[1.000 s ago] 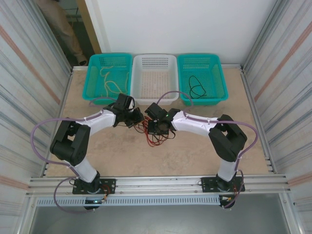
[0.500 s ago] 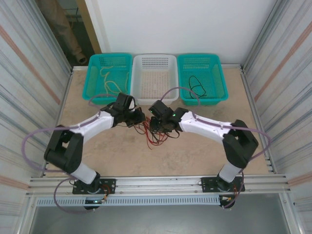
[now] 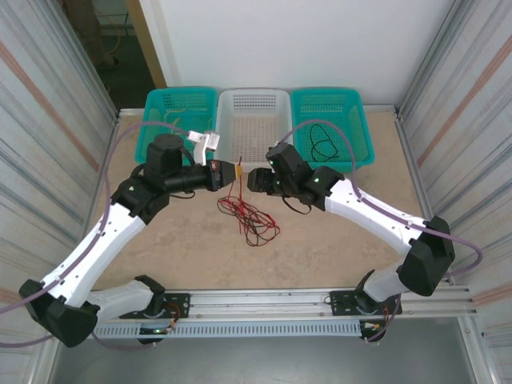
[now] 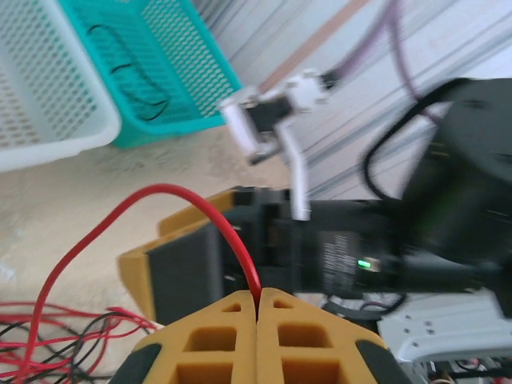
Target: Untangle the cables
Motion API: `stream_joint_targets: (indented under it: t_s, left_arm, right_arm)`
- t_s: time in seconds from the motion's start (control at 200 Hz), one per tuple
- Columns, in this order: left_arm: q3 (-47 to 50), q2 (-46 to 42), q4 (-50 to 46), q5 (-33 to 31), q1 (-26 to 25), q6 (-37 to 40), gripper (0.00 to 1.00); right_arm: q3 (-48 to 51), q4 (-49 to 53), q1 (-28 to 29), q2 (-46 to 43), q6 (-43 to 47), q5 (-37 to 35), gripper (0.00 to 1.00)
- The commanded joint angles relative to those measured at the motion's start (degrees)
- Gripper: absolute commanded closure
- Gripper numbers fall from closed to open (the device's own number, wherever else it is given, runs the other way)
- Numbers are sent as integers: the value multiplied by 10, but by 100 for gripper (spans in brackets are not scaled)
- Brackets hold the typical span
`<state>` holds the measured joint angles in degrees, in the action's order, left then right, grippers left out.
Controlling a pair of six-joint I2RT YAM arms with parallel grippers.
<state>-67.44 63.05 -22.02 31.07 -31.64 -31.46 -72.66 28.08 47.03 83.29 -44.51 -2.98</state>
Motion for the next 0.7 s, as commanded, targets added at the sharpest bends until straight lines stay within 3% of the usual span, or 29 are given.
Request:
stream_joint_targets:
  t_s: [0.0, 0.356, 0.697]
  left_arm:
    - [-21, -16, 27, 62, -4, 7, 100]
    - [-98, -14, 64, 103, -4, -17, 100]
    - [-134, 20, 51, 58, -4, 5, 100]
  right_arm:
    - [-8, -24, -3, -18, 13, 30, 38]
    - [61, -154, 4, -60, 8, 141, 38]
    - [90, -69, -26, -104, -11, 33, 37]
